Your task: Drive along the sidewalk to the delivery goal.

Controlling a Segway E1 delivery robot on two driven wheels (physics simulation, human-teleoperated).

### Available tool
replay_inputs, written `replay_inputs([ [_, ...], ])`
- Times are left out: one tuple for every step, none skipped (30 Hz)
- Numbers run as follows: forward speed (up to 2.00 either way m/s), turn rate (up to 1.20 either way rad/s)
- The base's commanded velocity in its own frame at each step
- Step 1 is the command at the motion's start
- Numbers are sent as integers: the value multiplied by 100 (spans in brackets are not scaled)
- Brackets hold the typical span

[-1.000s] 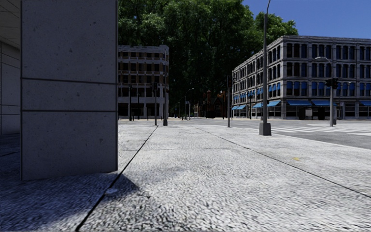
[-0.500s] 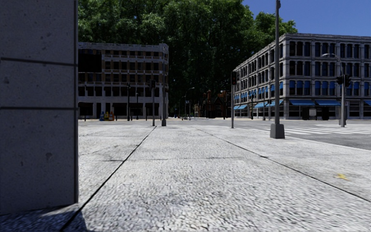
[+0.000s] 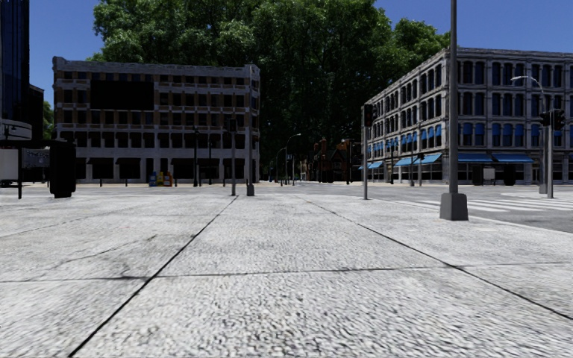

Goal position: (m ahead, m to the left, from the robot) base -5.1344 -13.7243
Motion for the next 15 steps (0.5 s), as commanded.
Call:
replay_inputs([
  [200,0],
  [200,0],
  [200,0],
  [200,0],
  [200,0],
  [200,0],
  [200,-7],
  [200,-16],
  [200,-19],
  [200,-19],
  [200,-21],
  [200,-21],
  [200,-21],
  [200,-21],
  [200,-21],
])
